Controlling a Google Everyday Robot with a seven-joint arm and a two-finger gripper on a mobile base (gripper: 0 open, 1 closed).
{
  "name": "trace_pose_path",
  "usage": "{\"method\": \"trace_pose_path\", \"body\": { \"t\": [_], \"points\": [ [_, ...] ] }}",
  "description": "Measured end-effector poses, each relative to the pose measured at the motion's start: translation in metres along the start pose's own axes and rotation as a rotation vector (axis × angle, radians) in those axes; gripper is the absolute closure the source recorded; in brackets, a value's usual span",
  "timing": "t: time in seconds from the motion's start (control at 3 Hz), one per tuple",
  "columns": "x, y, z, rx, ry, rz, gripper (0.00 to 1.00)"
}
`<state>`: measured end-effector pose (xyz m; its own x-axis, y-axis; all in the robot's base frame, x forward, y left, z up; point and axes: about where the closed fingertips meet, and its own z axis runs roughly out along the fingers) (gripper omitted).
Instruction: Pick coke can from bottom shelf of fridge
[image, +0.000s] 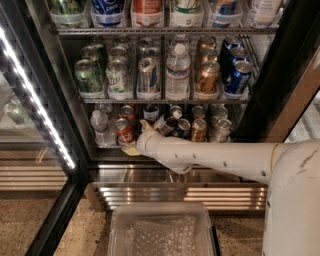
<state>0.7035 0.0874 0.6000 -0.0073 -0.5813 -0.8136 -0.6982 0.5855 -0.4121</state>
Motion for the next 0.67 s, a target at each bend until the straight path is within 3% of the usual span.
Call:
{"method": "trace_pose_path", "body": {
  "t": [0.67],
  "points": [
    [0.0010, 0.0058, 0.0083, -0.021, -0.006, 0.009, 0.33]
  ]
}}
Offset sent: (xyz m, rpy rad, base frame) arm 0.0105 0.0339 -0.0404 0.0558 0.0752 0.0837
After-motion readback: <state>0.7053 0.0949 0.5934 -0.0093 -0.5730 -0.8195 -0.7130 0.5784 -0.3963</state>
